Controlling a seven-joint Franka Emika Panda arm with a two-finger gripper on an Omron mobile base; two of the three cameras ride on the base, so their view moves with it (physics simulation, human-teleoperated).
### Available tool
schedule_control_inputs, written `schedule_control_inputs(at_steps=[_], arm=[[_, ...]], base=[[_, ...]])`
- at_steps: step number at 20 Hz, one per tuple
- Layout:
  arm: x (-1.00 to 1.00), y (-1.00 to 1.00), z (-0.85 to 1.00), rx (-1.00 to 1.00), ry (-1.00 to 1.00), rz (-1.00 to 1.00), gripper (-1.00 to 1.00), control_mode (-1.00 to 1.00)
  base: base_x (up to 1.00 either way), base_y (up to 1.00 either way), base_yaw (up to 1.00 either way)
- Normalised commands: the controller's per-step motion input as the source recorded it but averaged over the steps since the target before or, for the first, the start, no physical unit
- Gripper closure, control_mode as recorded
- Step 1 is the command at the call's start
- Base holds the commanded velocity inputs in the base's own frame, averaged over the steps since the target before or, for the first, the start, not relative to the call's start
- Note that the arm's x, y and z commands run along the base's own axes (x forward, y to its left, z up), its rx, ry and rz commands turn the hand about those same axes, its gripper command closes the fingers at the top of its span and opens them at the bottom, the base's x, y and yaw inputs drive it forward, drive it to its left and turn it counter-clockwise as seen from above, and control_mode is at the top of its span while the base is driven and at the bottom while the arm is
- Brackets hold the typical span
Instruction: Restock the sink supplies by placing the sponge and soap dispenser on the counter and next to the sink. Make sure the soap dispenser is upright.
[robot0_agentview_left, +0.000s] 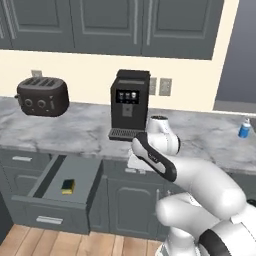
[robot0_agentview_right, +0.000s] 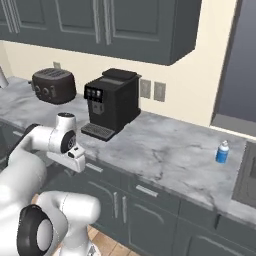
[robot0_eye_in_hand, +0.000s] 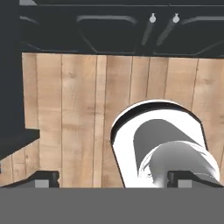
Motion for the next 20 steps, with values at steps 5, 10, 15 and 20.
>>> schedule_control_inputs(at_steps=[5,10,15,20], arm=[[0.0,0.0,0.0,0.0,0.0,0.0,-1.0,1.0],[0.0,0.0,0.0,0.0,0.0,0.0,-1.0,1.0],[0.12,0.19,-0.13,0.0,0.0,0.04,-1.0,-1.0],[1.0,0.98,-0.46,0.0,0.0,0.0,-1.0,-1.0]], base=[[0.59,0.52,0.08],[0.14,0.07,0.0],[-0.05,0.02,0.05],[0.0,0.0,0.0]])
